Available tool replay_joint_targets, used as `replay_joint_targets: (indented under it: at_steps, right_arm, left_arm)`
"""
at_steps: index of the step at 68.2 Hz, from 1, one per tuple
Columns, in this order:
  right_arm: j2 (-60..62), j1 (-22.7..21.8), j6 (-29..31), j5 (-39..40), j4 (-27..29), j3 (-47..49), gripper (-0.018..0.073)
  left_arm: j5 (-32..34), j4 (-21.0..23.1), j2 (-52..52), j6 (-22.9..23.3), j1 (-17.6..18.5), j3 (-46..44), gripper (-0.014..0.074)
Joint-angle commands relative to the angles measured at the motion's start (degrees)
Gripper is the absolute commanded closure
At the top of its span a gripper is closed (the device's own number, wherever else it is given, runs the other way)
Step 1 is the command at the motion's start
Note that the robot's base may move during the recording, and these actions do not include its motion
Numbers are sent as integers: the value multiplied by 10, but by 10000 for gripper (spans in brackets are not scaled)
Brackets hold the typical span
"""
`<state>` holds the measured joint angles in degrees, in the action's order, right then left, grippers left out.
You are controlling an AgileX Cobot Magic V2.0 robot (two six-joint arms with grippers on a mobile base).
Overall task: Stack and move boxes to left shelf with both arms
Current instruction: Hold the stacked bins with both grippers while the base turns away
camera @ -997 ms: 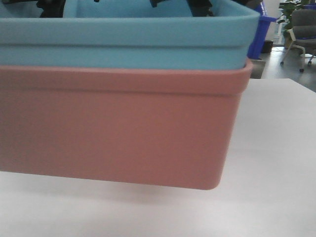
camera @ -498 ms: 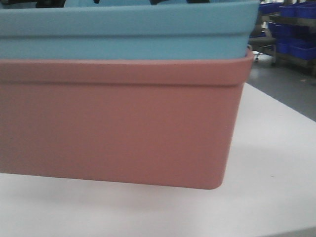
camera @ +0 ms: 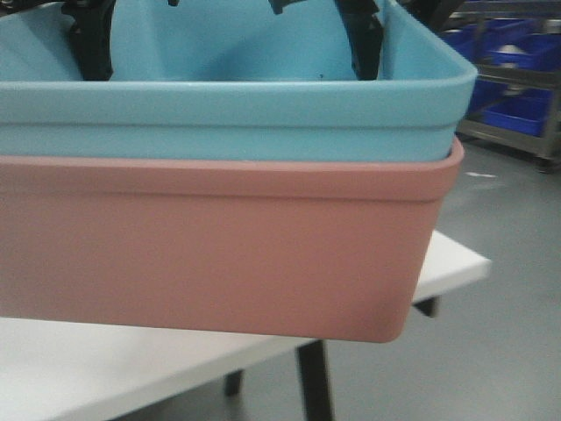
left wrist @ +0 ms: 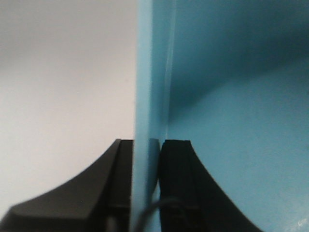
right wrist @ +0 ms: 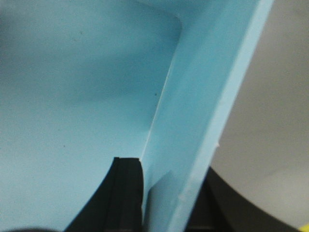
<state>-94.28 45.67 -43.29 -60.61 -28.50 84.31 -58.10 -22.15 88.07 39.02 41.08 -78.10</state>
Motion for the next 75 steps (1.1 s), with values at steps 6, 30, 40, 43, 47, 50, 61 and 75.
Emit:
replay_joint_targets:
  at_steps: [6,30,40,43,47,50,61,75]
  right_arm:
    - [20,16,-18,162,33,31,503]
    - [20,16,-18,162,33,31,503]
    - [20,16,-18,162,33,31,503]
    - [20,16,-18,162,33,31,503]
    - [20,16,-18,162,33,31,503]
    - [20,16,-18,162,33,31,503]
    - [20,16,-18,162,33,31,503]
    - [20,16,-18,162,33,31,503]
  left_arm:
    - [137,75,-27,-1,36,-31,608]
    - [137,75,-27,-1,36,-31,608]
    - [137,75,-27,-1,36,-31,608]
    - [137,75,-27,-1,36,-31,608]
    - [137,75,-27,-1,36,-31,608]
    - [136,75,-27,-1,36,-31,608]
    - [133,75,-27,-1,36,-31,608]
    - [132,75,-27,-1,36,-31,608]
